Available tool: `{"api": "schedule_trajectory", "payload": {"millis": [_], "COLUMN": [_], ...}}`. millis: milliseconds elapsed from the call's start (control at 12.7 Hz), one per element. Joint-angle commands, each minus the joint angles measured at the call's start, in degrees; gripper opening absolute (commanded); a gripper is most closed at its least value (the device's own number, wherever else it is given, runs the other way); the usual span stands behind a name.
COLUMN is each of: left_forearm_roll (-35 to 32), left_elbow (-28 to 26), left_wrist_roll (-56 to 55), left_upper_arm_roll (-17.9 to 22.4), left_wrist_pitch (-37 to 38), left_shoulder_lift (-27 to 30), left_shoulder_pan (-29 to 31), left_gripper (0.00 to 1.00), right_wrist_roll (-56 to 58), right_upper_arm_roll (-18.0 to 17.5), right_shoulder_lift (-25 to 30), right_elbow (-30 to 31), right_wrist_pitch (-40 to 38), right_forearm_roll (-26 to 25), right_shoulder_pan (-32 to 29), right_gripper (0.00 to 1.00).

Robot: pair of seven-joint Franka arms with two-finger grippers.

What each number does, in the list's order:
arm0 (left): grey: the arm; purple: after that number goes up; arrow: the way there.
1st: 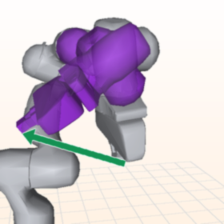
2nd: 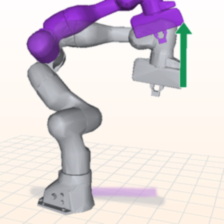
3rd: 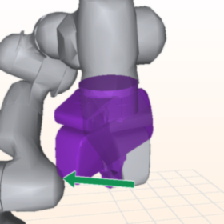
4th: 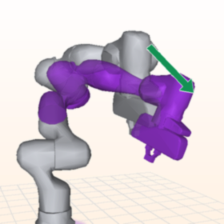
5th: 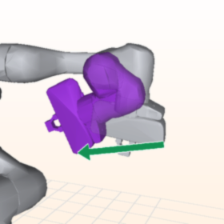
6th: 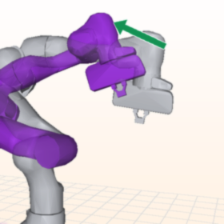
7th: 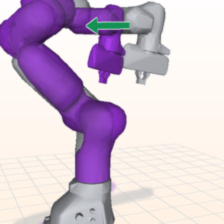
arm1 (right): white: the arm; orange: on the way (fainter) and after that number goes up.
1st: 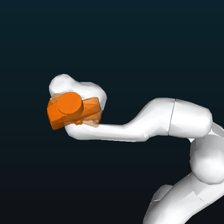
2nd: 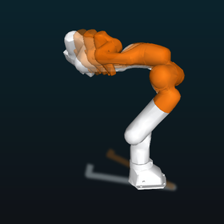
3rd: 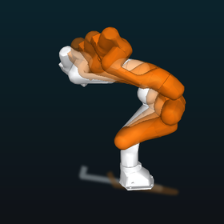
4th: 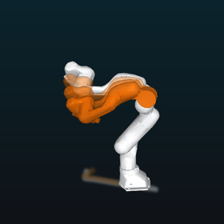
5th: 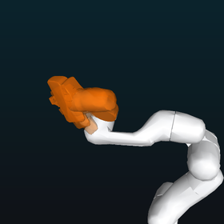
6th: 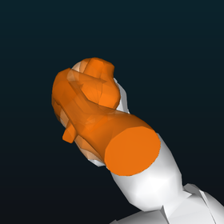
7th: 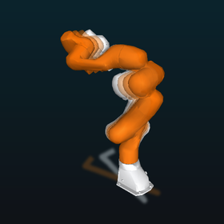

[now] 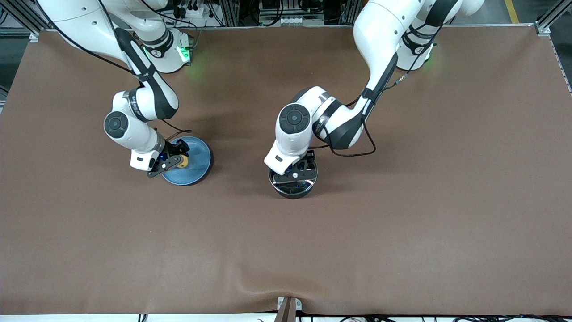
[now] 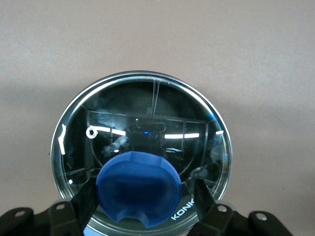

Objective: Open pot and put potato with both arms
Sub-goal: 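Grasp the potato with the right gripper while the left gripper grasps the knob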

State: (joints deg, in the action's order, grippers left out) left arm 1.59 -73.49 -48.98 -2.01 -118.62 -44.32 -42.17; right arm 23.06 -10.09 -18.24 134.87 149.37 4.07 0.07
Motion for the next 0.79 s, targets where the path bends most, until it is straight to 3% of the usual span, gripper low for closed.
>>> {"api": "schedule_trajectory", "payload": {"millis": [0,236,315,552,631,709], "left_forearm_roll": [-0.18,-0.71,-0.71,-0.36,-0.1,0.08], "left_elbow": [1.15,1.15,1.15,1.15,1.15,1.24], "left_wrist_roll": [-1.12,-0.68,-0.68,-0.85,-0.94,-1.12], "left_upper_arm_roll": [0.6,0.6,0.6,0.6,0.6,0.6], "left_wrist_pitch": [1.72,1.72,1.72,2.42,3.73,4.87], "left_shoulder_lift": [-0.07,-0.15,-0.15,0.55,0.98,1.86], "left_shoulder_pan": [-0.55,-0.37,-0.37,-0.46,-0.46,-0.28], "left_gripper": [0.75,0.73,0.66,0.13,0.03,0.03], "right_wrist_roll": [8.41,8.23,7.79,-4.36,-8.17,-9.86], "right_upper_arm_roll": [-0.02,-0.11,-0.2,-0.37,-0.37,-0.37], "right_shoulder_lift": [0.39,1.36,2.49,8.9,10.4,11.54], "right_elbow": [3.56,3.39,3.04,1.63,1.02,0.58], "right_wrist_pitch": [9.71,7.87,5.69,-4.58,-6.36,-7.16], "right_forearm_roll": [0.76,1.02,1.11,2.6,2.61,2.69], "right_shoulder_pan": [-0.68,-0.77,-0.95,-1.12,-0.95,-0.95], "right_gripper": [0.11,0.0,0.0,0.0,0.0,0.0]}}
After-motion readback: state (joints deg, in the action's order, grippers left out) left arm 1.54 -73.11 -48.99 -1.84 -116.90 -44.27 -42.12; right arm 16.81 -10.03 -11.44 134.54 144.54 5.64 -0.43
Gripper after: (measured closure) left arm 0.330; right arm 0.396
